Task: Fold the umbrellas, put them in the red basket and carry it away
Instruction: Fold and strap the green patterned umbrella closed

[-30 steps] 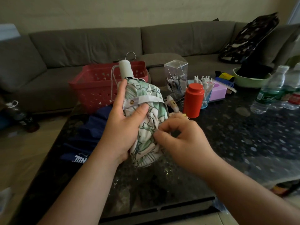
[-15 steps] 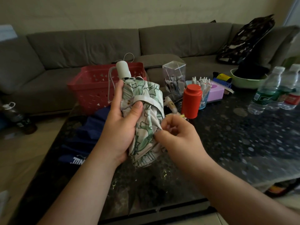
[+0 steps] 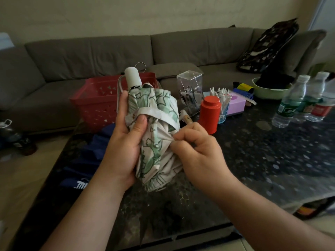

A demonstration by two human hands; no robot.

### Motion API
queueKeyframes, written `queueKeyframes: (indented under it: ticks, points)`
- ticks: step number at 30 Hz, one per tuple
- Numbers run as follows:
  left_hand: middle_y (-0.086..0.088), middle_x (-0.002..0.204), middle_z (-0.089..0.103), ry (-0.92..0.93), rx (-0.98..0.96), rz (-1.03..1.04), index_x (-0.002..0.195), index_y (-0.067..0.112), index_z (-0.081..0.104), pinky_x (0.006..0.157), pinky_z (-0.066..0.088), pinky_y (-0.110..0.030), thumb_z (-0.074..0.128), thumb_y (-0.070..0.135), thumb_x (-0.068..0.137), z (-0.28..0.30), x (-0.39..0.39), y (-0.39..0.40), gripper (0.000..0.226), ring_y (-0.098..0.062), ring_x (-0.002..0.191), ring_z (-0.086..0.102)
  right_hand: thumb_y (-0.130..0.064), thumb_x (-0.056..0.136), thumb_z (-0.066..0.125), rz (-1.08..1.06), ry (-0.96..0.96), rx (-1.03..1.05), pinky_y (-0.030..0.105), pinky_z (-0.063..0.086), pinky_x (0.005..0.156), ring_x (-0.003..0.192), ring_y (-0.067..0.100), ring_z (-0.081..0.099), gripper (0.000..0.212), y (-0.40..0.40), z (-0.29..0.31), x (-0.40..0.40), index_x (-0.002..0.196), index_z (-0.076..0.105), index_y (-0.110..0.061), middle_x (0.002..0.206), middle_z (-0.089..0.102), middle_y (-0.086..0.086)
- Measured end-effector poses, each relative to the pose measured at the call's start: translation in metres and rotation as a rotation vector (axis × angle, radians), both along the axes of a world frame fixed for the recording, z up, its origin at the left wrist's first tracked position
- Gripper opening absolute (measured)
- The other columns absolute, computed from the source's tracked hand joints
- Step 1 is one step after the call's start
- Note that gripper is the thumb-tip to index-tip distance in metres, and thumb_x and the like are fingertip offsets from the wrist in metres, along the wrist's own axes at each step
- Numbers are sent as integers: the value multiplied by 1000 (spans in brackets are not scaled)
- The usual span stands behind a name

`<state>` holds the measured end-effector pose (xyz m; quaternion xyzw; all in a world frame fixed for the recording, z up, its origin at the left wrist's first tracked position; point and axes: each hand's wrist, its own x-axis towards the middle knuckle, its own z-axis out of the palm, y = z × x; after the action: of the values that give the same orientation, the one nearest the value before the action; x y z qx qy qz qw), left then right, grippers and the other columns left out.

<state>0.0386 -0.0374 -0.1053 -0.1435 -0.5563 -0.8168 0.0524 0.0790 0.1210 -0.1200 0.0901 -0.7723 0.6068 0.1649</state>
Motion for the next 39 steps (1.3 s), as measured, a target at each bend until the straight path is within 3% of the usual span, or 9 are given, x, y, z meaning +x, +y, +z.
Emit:
queueKeyframes:
  ticks: [4,10,13,18,21,26,30,33,39]
  points:
    - [20,144,63,33,-70,-77,152,58,33,96,59,-31,54,27,94,-2,3,-8,69,-11,132,63,-36,81,74,71,78,-12,33,56,84,95,14,63,6,12,10,2,76,75,-33,97,61,-5]
    - [22,141,65,52,-187,-240,149,53,37,89,59,-24,51,21,94,-3,12,-9,65,-7,128,65,-36,94,72,45,176,71,23,53,79,90,3,59,25,39,33,-7,117,68,-44,100,57,-15]
    - [16,144,65,21,-207,-294,148,52,40,91,59,-27,53,19,92,-7,13,-6,66,-12,130,65,-49,85,75,36,116,113,22,56,79,95,5,65,14,39,34,-7,95,73,-40,104,64,-10]
    - [10,152,59,-1,-147,-367,146,55,50,106,54,-38,57,22,95,-12,10,-9,62,-20,139,59,-24,88,77,308,-167,-411,35,57,70,78,22,68,18,43,35,-7,72,71,-20,85,71,8]
    - [8,158,53,32,-137,-393,154,50,43,109,51,-36,67,33,96,-16,4,-8,65,-20,145,52,-21,82,71,287,-272,-481,38,54,72,78,32,63,13,46,28,-10,69,70,-18,88,67,19]
    - [8,156,56,10,-98,-404,156,44,44,106,52,-30,66,30,99,-22,1,-1,63,-17,143,54,-17,86,82,108,-109,-179,27,52,63,67,12,61,17,44,32,-8,78,67,-17,73,63,-1]
    - [6,158,54,-8,-110,-393,156,44,45,108,52,-35,67,33,99,-22,2,-2,62,-20,144,53,-16,84,77,-60,52,134,21,42,77,85,3,53,23,44,34,-8,83,62,-32,97,55,-15]
    - [10,159,52,-5,-192,-429,156,50,41,112,49,-39,75,37,95,-21,6,-3,71,-21,146,51,-31,83,78,-114,147,318,25,46,87,109,14,51,24,40,35,-6,94,60,-42,114,49,-22]
    - [25,151,56,88,-339,-364,151,51,39,106,51,-24,69,33,90,-18,13,0,71,-4,140,54,-76,66,73,-128,185,403,27,45,88,107,13,48,48,42,33,-7,103,58,-51,117,45,-22]
